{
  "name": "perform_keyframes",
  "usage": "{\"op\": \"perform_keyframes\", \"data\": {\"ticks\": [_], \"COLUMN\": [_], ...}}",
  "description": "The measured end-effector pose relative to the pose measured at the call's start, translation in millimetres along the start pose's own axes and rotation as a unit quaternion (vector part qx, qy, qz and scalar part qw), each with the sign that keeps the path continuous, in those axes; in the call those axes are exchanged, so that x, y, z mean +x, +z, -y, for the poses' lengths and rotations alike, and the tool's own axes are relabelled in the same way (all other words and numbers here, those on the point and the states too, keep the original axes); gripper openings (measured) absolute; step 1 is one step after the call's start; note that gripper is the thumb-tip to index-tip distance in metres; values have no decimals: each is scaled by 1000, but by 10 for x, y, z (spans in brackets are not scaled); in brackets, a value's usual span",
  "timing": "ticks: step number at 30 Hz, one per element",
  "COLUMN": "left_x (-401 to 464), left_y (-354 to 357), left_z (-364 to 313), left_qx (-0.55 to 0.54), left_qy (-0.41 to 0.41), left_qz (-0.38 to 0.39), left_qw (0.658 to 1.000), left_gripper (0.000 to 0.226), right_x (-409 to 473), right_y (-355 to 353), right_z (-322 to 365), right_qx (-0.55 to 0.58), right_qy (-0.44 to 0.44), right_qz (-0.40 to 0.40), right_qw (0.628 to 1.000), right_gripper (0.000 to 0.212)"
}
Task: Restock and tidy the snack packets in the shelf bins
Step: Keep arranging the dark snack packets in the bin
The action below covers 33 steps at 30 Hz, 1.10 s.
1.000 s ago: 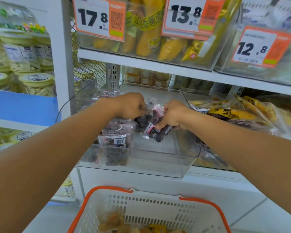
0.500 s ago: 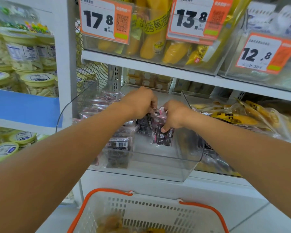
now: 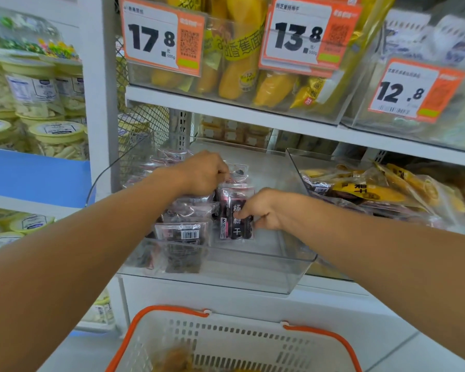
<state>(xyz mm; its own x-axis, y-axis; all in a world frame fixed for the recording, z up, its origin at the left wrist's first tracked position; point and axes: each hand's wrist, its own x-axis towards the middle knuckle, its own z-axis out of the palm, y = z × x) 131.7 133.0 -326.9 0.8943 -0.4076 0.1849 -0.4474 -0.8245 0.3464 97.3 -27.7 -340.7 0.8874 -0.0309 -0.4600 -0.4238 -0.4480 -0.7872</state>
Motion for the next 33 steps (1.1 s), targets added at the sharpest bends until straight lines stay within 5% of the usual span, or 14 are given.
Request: {"op": "perform_keyframes", "data": {"ticks": [5, 8, 14, 19, 26, 30, 33], "left_x": [-41, 28, 66, 29, -2, 17, 30], "left_y": [-5, 8, 71, 99, 66, -14, -56], "left_z": [-60, -142, -258, -265, -344, -383, -482], "left_qx": [126, 169, 236, 238, 207, 101, 124], "left_qy": [-23, -58, -66, -54, -57, -34, -17], "left_qz": [122, 133, 83, -1, 3, 47, 74], "left_qw": [984, 975, 966, 970, 977, 993, 989], "left_gripper": [78, 97, 65, 30, 38, 57, 59], "right_x": [103, 130, -118, -355, -431, -362, -377], "right_y": [230, 272, 145, -35, -253, -193, -195], "right_z": [-51, -93, 15, 59, -277, -327, -286], "right_qx": [80, 126, 269, 152, -100, -69, -28], "right_qy": [-50, -65, -73, -110, -81, -79, -88], "right_qz": [-26, -37, -2, 13, 112, 132, 121], "right_qw": [995, 989, 960, 982, 985, 986, 988], "right_gripper": [45, 50, 32, 34, 54, 67, 59]}}
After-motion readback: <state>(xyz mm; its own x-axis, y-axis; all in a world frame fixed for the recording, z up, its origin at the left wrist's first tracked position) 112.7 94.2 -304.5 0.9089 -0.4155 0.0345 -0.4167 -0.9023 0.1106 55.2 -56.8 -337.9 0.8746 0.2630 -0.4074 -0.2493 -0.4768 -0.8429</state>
